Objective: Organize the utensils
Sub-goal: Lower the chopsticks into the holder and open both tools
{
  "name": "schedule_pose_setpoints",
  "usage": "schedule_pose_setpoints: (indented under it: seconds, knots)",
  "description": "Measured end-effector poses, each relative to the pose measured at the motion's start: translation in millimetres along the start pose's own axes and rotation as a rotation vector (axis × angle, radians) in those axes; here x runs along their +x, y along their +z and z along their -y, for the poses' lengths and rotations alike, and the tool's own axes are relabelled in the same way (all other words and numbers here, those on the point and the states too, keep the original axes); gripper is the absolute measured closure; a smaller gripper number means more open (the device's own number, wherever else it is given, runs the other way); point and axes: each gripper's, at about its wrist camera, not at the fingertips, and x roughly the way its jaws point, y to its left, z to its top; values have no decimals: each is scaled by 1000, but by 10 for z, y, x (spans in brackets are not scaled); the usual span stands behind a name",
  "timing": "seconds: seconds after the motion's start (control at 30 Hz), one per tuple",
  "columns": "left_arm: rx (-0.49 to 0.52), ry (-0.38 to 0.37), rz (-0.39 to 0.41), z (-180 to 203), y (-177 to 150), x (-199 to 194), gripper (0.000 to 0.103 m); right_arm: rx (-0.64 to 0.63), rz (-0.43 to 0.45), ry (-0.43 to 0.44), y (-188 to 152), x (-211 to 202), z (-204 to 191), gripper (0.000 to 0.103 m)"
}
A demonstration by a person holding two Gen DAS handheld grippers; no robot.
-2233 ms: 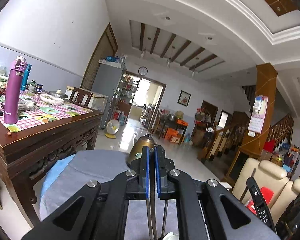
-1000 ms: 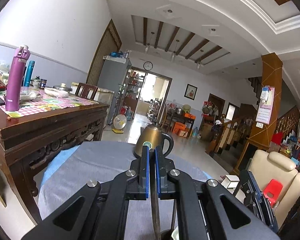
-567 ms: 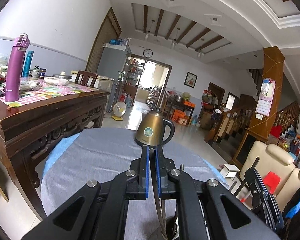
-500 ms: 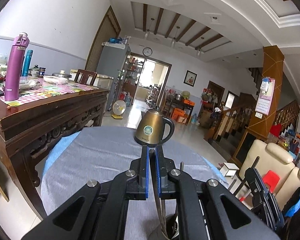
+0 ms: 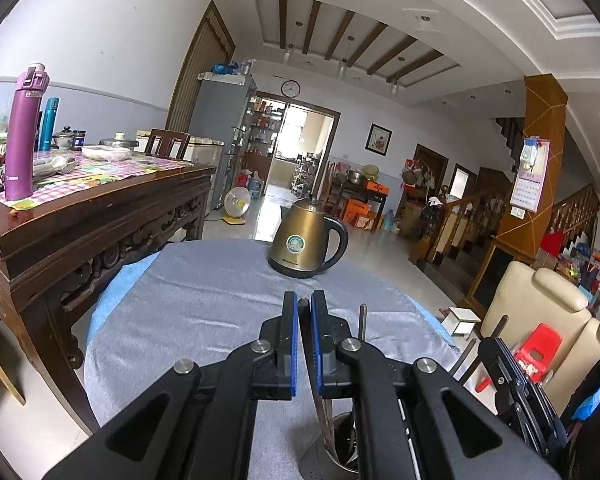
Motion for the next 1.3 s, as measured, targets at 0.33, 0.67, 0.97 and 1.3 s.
schedule_pose_setpoints:
  seconds: [0.33, 0.67, 0.97, 1.3]
  knots:
    - [25, 13, -13, 73, 28, 18, 96, -8, -51, 3, 3, 97, -48, 96]
    - [47, 14, -27, 138, 81, 128, 96, -8, -65, -1, -1, 149, -28, 96]
    - [54, 10, -49, 166, 110, 265, 96, 8, -104, -11, 0, 297, -11, 96]
    - [67, -7, -151, 194, 221, 555, 96, 24, -134, -16, 25, 429, -14, 96]
